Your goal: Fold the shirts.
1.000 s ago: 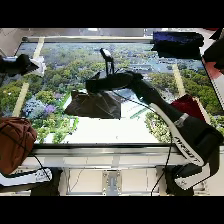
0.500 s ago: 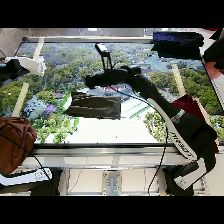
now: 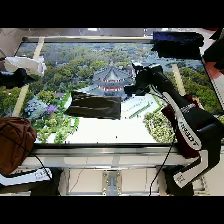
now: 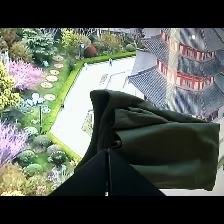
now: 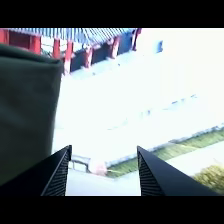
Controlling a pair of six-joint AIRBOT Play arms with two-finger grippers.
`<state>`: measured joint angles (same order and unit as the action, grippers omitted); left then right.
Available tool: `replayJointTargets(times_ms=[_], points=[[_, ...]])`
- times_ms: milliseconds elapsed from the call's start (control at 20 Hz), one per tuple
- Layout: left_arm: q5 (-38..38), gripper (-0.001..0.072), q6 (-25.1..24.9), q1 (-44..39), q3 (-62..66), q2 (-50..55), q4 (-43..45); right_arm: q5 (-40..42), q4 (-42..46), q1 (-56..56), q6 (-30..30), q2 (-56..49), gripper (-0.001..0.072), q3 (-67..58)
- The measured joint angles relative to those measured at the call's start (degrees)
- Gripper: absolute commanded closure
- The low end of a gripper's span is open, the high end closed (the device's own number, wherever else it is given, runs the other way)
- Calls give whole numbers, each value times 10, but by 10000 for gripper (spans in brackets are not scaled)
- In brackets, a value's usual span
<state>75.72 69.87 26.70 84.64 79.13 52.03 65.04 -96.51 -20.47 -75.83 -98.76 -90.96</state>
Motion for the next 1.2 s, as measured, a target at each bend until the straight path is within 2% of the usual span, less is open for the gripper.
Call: replayJointTargets(times_ms=[150,250,650,700,750,800,850,1050,1200], points=[[0,693,-3,0,-4,0,0,-104,-86,11,34,-17,234,44],[0,692,-5,0,-6,0,-1,-129,-141,17,34,-34,216,57],[0,692,-12,0,-7,0,-2,-99,-300,15,-40,-85,228,70],[0,692,-13,0,-7,0,-2,-90,-314,11,-52,-88,273,70],[0,692,-13,0,-7,0,-2,-81,-325,5,-63,-90,391,70],[0,692,-13,0,-7,0,-2,-71,-332,1,-70,-92,669,70],[0,693,-13,0,-7,0,-2,-62,-341,-4,-76,-93,696,70],[0,693,-13,0,-7,0,-3,-28,-358,-17,-92,-82,695,41],[2,692,-13,0,-7,0,-3,17,-334,-9,-102,-59,694,-23]])
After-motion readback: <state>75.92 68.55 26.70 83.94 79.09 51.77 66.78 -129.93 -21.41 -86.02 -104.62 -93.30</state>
